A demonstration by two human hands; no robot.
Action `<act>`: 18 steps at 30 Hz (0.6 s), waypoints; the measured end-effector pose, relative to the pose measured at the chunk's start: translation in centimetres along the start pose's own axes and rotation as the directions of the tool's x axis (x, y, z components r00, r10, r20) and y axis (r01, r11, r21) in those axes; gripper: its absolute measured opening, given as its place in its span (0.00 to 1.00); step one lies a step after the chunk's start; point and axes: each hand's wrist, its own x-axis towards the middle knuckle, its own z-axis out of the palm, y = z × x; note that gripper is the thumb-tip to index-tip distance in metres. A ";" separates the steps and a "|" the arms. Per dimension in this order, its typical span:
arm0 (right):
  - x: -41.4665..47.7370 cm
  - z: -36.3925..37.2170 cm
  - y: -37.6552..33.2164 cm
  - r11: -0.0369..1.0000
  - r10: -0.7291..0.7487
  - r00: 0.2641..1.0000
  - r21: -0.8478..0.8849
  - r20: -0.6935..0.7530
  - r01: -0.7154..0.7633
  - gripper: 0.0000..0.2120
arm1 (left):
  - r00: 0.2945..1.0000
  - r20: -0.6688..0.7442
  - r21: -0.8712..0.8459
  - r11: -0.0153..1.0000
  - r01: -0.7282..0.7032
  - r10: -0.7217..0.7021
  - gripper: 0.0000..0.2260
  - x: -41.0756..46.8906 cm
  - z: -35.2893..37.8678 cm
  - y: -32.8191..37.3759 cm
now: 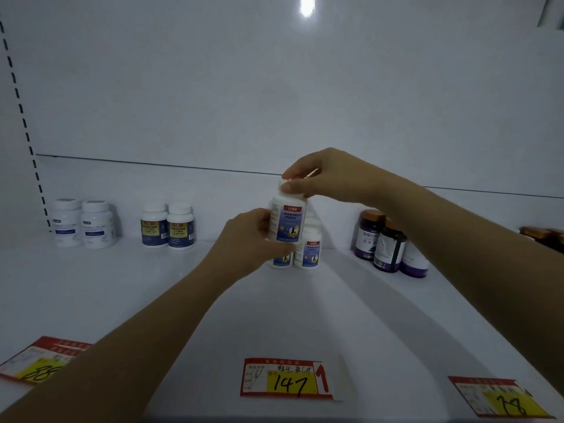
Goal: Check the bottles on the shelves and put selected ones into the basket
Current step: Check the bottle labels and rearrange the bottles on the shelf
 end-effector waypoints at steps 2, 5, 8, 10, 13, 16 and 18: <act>0.9 -0.1 -0.7 0.998 0.016 0.998 -0.064 0.063 -0.012 0.15 | 1.000 -0.007 0.052 0.999 -0.005 0.005 0.24 0.0 -0.2 -0.4; 2.5 0.4 -1.6 0.993 0.013 0.994 -0.117 0.111 0.001 0.15 | 1.000 -0.022 0.145 0.989 0.012 -0.009 0.25 -0.2 -0.5 -1.3; 4.5 1.2 -2.0 0.991 -0.025 0.997 -0.132 0.076 0.035 0.15 | 0.997 -0.017 0.311 0.948 0.071 -0.069 0.25 -0.5 -0.6 -2.7; 6.0 2.0 -2.1 0.985 -0.049 0.998 -0.165 0.028 0.053 0.16 | 0.987 0.044 0.491 0.864 0.111 -0.152 0.28 -0.6 -0.4 -3.8; 8.0 3.5 -2.0 0.982 -0.072 0.997 -0.179 -0.026 0.066 0.19 | 0.951 0.126 0.669 0.732 0.128 -0.282 0.30 -0.7 0.2 -5.5; 9.5 5.3 -1.2 0.978 -0.081 0.996 -0.194 -0.033 0.073 0.18 | 0.929 0.169 0.733 0.672 0.106 -0.330 0.33 -0.9 0.9 -6.8; 10.3 6.5 -0.3 0.972 -0.067 0.998 -0.228 -0.013 0.062 0.17 | 0.926 0.179 0.749 0.657 0.090 -0.332 0.33 -0.9 1.3 -7.3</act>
